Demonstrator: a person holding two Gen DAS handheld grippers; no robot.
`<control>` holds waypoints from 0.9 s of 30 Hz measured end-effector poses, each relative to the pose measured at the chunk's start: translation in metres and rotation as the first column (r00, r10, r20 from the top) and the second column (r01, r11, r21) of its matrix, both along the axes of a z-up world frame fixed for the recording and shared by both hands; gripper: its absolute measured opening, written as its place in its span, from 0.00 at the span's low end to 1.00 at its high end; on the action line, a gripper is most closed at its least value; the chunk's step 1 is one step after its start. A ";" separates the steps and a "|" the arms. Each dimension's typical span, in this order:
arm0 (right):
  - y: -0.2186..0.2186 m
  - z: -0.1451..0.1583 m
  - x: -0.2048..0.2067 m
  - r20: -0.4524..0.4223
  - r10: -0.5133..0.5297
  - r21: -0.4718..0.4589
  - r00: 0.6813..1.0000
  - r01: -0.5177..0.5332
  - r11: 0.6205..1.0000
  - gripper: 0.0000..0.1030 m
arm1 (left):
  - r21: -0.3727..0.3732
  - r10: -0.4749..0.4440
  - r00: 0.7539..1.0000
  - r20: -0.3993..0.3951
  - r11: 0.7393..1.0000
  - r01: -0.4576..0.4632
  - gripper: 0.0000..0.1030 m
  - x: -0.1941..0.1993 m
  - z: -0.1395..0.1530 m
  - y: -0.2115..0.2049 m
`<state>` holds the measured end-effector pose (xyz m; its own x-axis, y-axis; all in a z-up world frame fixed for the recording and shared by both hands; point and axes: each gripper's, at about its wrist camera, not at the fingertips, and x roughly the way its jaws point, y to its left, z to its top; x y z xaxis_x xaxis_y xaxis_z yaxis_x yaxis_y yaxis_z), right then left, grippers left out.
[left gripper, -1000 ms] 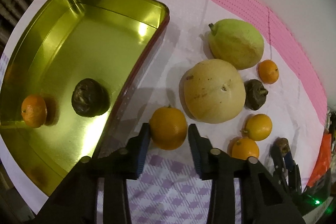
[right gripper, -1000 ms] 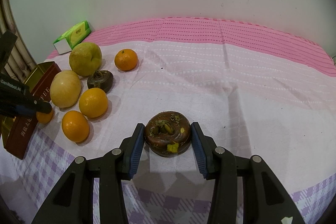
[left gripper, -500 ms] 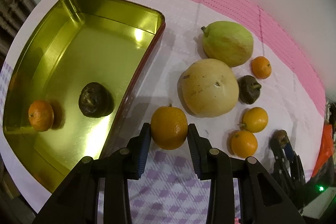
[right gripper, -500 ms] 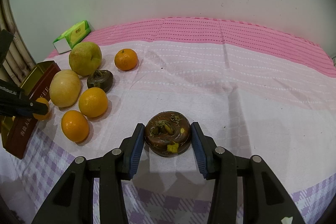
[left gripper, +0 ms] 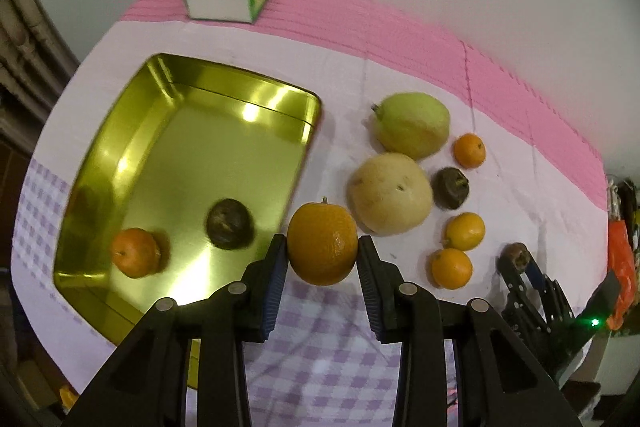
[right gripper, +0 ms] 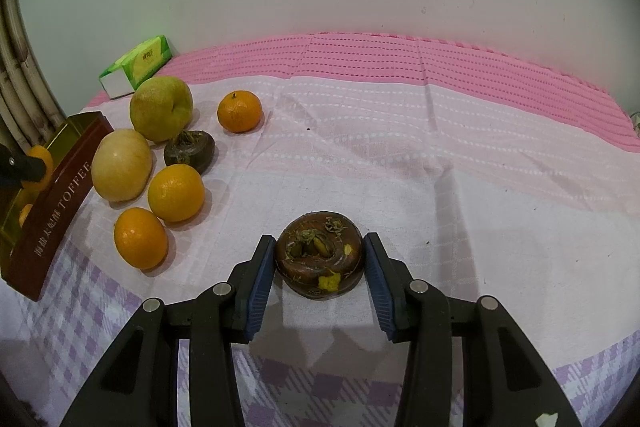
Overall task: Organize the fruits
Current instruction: 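Carry the tangerine over the gold tray with the left gripper and lower it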
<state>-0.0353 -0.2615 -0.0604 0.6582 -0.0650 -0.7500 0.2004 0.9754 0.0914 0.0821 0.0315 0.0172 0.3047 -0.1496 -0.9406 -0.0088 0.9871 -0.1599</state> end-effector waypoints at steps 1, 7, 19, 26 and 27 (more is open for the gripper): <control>0.000 0.000 0.000 -0.001 0.000 -0.002 1.000 0.000 1.000 0.41 | 0.003 0.005 1.000 0.005 1.000 -0.005 0.35 0.001 0.001 0.005; 0.003 0.000 0.001 -0.008 -0.001 -0.024 1.000 0.001 1.000 0.41 | 0.039 0.038 0.999 0.038 0.998 -0.039 0.35 0.008 0.005 0.038; 0.009 0.000 0.002 -0.023 -0.006 -0.064 1.000 0.005 0.998 0.41 | 0.150 0.041 0.999 0.005 0.988 -0.041 0.35 0.024 -0.031 0.080; 0.010 -0.001 0.002 -0.025 -0.008 -0.071 1.000 0.006 0.997 0.41 | 0.181 0.024 1.000 -0.008 0.983 -0.022 0.35 0.029 -0.045 0.085; 0.010 -0.001 0.002 -0.025 -0.008 -0.071 1.000 0.006 0.997 0.41 | 0.184 0.022 1.000 -0.008 0.983 -0.020 0.35 0.029 -0.045 0.084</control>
<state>-0.0331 -0.2514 -0.0609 0.6383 -0.1230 -0.7599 0.2087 0.9778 0.0171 0.1113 0.1151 -0.0280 0.2965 0.0329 -0.9545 -0.0308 0.9992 0.0249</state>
